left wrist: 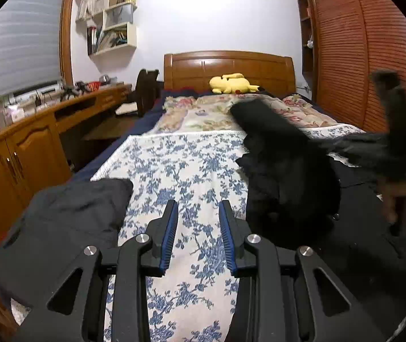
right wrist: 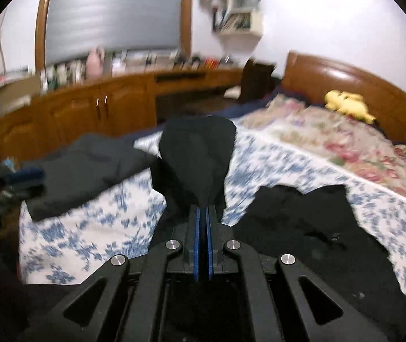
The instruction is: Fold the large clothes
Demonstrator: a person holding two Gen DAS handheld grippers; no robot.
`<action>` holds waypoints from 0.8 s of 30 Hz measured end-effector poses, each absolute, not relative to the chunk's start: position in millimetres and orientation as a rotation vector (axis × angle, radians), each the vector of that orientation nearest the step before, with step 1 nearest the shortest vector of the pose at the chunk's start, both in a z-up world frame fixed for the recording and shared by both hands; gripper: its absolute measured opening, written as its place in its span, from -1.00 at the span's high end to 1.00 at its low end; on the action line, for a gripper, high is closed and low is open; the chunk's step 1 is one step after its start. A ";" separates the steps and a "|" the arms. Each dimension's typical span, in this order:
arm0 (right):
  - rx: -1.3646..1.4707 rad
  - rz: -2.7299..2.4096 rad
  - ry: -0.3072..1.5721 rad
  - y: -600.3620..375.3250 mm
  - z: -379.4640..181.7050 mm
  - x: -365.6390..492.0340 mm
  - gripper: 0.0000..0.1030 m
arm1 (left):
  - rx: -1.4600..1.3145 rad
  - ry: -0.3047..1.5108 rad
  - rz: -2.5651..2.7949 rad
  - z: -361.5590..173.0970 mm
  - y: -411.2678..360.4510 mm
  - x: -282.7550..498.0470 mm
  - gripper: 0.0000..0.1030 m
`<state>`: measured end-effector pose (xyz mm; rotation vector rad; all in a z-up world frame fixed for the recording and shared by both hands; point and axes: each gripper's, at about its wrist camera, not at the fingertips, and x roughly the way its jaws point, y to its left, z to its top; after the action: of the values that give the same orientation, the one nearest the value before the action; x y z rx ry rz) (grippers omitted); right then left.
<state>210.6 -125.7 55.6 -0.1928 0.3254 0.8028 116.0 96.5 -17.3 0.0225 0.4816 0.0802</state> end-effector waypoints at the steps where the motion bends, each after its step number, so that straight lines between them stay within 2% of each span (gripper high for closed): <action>1: -0.165 0.782 0.305 -141.6 55.8 203.7 0.93 | 0.030 0.476 0.082 -16.9 93.8 116.0 0.41; 5: -0.093 0.670 0.281 -195.1 36.8 178.2 0.93 | 0.046 0.472 0.063 -16.3 78.9 119.7 0.41; 13: -0.084 0.527 0.410 -253.1 -35.2 137.4 0.90 | 0.051 0.469 0.010 -11.1 52.1 125.4 0.41; 16: -0.086 0.504 0.472 -271.6 -52.2 121.0 0.74 | 0.053 0.473 -0.009 -10.8 43.0 127.0 0.41; 18: -0.101 0.497 0.490 -281.1 -56.8 107.1 0.45 | 0.054 0.475 -0.022 -11.0 37.3 125.8 0.41; 19: -0.111 0.488 0.493 -284.4 -56.8 99.8 0.19 | 0.057 0.476 -0.027 -10.8 34.2 126.3 0.41; 20: -0.117 0.479 0.497 -289.3 -56.5 93.2 0.05 | 0.060 0.476 -0.036 -10.5 30.7 125.6 0.41; 24: -0.117 0.462 0.492 -304.0 -41.6 72.0 0.01 | 0.063 0.474 -0.057 -8.6 18.0 124.8 0.41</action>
<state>72.0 -304.0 -41.6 -0.1166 0.4923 0.4619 124.8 18.0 -8.6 0.0629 0.4736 -0.0568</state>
